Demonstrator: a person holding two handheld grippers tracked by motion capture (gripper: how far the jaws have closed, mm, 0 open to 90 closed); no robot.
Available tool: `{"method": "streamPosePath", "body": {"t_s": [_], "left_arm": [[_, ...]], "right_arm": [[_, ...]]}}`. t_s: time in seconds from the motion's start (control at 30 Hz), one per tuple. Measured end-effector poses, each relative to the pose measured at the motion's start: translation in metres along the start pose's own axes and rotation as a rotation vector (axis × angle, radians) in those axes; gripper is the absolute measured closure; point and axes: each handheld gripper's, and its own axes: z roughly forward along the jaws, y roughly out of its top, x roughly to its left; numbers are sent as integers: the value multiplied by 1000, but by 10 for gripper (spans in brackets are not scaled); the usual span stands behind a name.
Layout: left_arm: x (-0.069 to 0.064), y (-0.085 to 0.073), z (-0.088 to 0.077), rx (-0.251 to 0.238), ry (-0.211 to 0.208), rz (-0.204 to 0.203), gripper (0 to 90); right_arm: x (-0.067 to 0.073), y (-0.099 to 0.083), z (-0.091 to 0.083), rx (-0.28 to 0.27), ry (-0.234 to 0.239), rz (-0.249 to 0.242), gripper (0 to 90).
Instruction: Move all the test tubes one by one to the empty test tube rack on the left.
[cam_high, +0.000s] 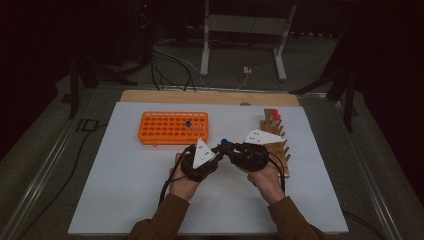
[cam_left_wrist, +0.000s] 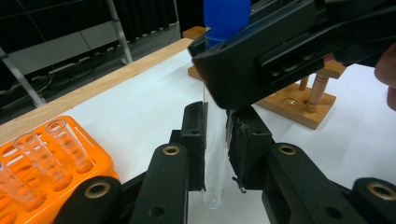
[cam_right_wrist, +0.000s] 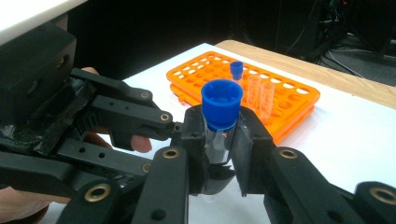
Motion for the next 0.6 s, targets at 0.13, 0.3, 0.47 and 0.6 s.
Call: {"method": "streamPosePath", "body": {"t_s": [0.13,0.3,0.47,0.6], "left_arm": [[4,-1,-1,3,8,-16,775],[9,-4,-3,-3,27,-43,775],[14,-6,-4,-5,34,-62,775],[16,-6,-6,-9,43,-75,774]], "right_arm": [[-2,0,-4,-16,10,1,685],[-5,-1,-9,-25,-6,3,551],[-7,-5,-13,-13,-48,3,376],[-8,-7,-17,-7,-94,-3,229]]}}
